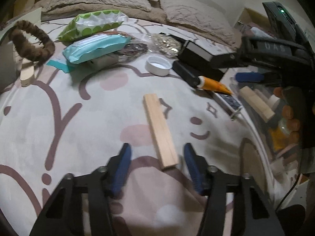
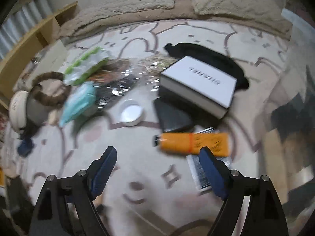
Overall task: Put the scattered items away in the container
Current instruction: 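Close the left gripper on the wooden stick while the right gripper grasps the orange tube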
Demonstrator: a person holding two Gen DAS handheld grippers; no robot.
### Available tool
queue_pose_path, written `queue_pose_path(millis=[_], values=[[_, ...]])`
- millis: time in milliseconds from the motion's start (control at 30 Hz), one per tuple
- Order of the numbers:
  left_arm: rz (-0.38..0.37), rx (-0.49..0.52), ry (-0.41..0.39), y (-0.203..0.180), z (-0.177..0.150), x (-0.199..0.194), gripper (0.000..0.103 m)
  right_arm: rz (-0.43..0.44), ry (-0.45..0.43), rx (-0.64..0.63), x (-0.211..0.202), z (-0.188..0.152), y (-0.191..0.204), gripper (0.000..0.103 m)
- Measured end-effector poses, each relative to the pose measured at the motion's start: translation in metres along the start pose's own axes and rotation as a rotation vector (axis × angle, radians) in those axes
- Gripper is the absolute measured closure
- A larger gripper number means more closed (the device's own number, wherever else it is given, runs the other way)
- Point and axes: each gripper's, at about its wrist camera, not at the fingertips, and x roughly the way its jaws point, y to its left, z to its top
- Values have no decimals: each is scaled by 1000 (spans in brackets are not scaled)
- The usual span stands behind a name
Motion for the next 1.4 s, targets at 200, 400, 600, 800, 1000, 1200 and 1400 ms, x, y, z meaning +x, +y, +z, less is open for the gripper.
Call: queue_pose_path(millis=[200, 400, 600, 800, 1000, 1200, 1400], values=[[-8, -21, 10, 12, 1, -5, 72, -76, 5, -80, 20, 4, -1, 18], [23, -16, 31, 23, -6, -19, 79, -118, -3, -70, 40, 13, -13, 18], [56, 9, 35, 26, -8, -30, 79, -124, -5, -33, 53, 16, -23, 18], [58, 16, 24, 25, -4, -25, 75, -150, -15, -121, 50, 3, -5, 18], [55, 17, 7, 23, 0, -20, 61, -165, -15, -207, 42, -17, 12, 18], [51, 11, -5, 22, 5, -13, 61, -139, -25, -287, 33, -44, 29, 18], [37, 16, -18, 21, 9, -6, 61, -87, -32, -291, 22, -64, 37, 18]])
